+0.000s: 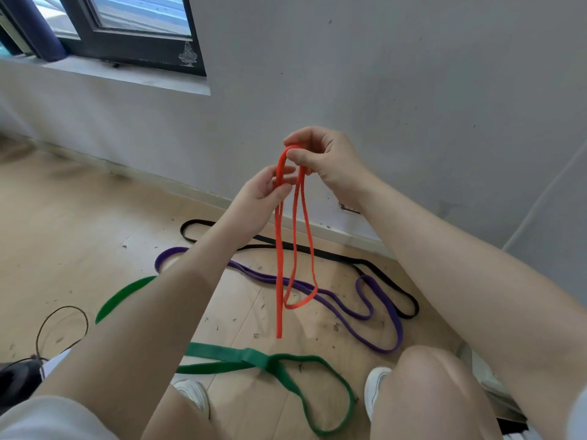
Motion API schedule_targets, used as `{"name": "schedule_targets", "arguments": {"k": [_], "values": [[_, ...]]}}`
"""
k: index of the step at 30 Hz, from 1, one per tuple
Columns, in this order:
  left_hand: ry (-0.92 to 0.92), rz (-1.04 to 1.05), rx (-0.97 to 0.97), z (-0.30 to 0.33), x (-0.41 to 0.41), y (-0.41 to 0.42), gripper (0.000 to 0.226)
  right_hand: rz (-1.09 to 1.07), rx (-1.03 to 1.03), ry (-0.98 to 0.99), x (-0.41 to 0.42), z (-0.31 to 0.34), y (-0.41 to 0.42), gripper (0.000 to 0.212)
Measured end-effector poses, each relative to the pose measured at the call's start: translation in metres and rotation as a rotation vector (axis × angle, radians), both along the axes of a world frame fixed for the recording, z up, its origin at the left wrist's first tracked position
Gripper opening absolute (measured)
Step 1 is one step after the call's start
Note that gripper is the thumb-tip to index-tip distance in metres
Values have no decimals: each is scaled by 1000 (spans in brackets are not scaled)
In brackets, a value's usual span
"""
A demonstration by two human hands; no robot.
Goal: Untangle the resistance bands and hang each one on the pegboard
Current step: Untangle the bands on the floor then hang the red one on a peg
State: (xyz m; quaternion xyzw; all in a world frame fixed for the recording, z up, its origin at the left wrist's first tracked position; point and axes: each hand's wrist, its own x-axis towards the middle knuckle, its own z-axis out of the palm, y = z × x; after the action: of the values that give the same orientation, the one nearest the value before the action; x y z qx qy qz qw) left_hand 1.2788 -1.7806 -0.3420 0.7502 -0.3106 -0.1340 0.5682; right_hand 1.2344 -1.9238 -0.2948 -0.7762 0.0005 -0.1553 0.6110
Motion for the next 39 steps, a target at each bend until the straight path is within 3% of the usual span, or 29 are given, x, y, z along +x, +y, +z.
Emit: {"name": "schedule_targets", "arguments": {"k": [3, 12, 23, 28, 31, 34, 37, 39], "values": [[73, -41, 0, -3, 1, 3, 25, 1, 30, 0, 2, -3, -3, 16], [198, -46, 21, -25, -1, 4, 20, 93, 578, -24, 7, -11, -10, 17], [155, -105, 300, -54, 1, 25, 24, -222, 869, -13, -3, -39, -35, 19], [79, -35, 255, -36, 9, 25, 20, -394, 922, 27, -11, -58, -49, 18], [-29, -36, 333, -12, 18, 17, 13, -512, 608, 252, -13, -74, -53, 20], [-213, -95, 523, 10, 22, 6, 12, -501, 61, 310, -15, -69, -45, 59], [-351, -162, 651, 26, 24, -3, 15, -119, -474, 159, -13, -41, -22, 60], [-370, -170, 650, 31, 24, -5, 18, 128, -632, 207, -8, -26, -5, 51]]}}
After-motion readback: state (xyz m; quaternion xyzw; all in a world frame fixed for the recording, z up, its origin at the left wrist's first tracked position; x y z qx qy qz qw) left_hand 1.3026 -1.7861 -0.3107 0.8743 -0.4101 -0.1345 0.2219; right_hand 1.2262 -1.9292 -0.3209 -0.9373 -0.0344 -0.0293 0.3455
